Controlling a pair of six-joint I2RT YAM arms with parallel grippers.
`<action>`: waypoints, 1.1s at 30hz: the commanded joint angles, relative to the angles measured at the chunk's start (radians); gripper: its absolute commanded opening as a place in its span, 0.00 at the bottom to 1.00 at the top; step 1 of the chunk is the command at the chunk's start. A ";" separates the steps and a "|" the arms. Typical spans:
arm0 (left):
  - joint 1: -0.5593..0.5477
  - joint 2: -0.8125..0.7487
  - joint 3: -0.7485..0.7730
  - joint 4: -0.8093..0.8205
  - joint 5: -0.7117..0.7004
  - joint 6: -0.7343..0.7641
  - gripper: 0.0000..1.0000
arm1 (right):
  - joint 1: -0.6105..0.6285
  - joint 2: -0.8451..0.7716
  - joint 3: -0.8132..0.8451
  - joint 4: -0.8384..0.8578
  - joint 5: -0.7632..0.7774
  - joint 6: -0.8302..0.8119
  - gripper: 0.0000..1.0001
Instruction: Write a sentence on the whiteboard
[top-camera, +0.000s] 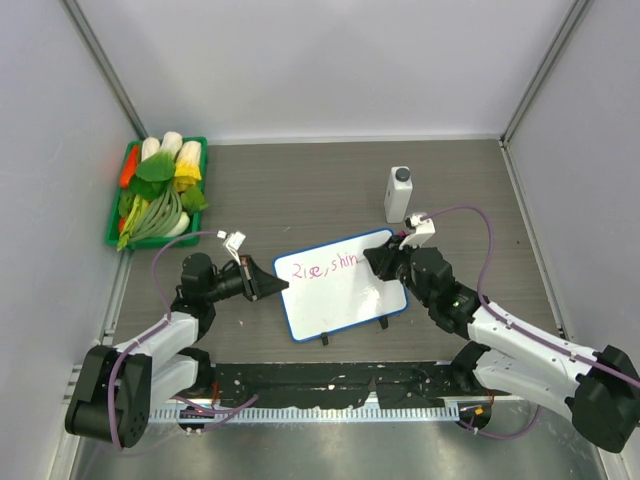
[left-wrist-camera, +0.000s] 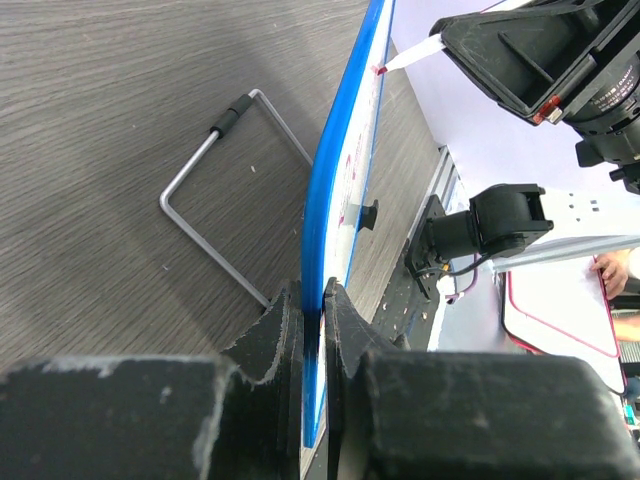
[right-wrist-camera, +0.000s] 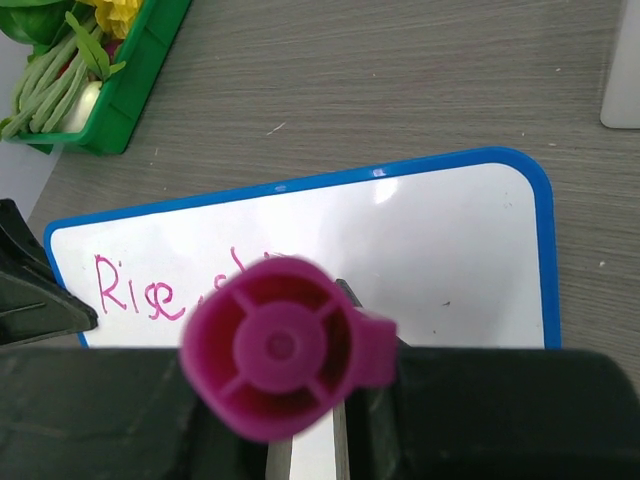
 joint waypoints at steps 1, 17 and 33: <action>0.002 -0.013 -0.005 0.008 -0.030 0.053 0.00 | -0.005 0.027 0.039 0.060 0.029 -0.009 0.01; 0.003 -0.014 -0.005 0.008 -0.030 0.053 0.00 | -0.020 0.002 0.040 -0.012 0.126 -0.010 0.01; 0.002 -0.011 -0.005 0.008 -0.028 0.053 0.00 | -0.033 0.042 0.077 0.016 0.059 -0.009 0.01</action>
